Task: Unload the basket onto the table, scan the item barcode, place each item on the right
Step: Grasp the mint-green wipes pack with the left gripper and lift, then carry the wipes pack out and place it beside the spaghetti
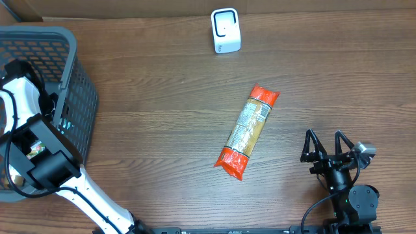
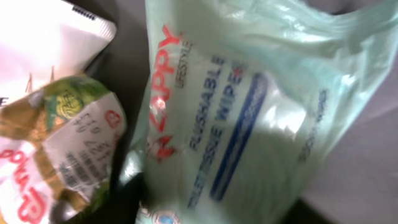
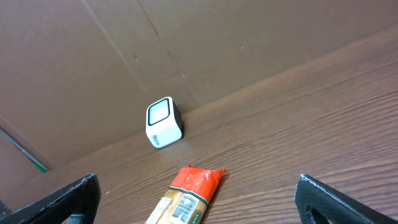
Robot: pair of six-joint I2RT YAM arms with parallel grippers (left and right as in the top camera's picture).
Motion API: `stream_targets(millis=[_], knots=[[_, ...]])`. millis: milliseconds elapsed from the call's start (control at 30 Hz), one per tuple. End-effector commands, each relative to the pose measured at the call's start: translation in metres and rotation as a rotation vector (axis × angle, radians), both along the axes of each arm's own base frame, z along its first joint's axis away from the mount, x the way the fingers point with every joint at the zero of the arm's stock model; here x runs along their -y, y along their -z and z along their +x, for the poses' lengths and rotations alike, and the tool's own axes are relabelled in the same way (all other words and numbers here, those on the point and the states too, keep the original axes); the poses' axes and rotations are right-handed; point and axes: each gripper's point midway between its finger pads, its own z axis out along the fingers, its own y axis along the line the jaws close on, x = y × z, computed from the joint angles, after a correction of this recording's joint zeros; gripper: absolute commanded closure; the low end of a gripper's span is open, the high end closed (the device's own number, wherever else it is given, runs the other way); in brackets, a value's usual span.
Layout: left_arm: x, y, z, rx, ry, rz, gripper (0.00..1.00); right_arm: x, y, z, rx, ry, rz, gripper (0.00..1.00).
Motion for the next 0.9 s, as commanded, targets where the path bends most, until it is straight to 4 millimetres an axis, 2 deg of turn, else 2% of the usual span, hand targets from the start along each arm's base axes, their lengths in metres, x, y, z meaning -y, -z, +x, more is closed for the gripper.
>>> stream_targets(millis=[0,167,200,300,433,467,667,867], knots=[[0.001,0.006,-0.011,-0.037,-0.02,-0.006,0.96,-0.001,0.001,0.0,0.008,-0.006,0.0,0.0],[0.004,-0.009,-0.012,-0.037,-0.027,-0.025,0.96,-0.001,0.001,0.0,0.008,-0.006,0.0,0.0],[0.007,-0.027,-0.006,0.0,-0.031,-0.043,0.96,-0.001,0.001,0.0,0.008,-0.006,0.0,0.0],[0.01,-0.059,0.004,0.074,-0.024,-0.047,0.96,-0.001,0.001,0.0,0.008,-0.006,0.0,0.0],[0.017,-0.115,0.015,0.213,-0.008,-0.032,0.96,-0.001,0.001,0.0,0.008,-0.006,0.0,0.0],[0.021,-0.145,0.016,0.287,0.002,-0.009,0.96,-0.001,0.001,0.0,0.008,-0.006,0.0,0.0],[0.046,-0.232,0.008,0.501,0.046,0.042,0.96,-0.001,0.001,0.0,0.008,-0.006,0.0,0.0],[0.092,-0.316,-0.016,0.727,0.126,0.062,0.96,-0.001,0.001,0.0,0.008,-0.006,0.0,0.0]])
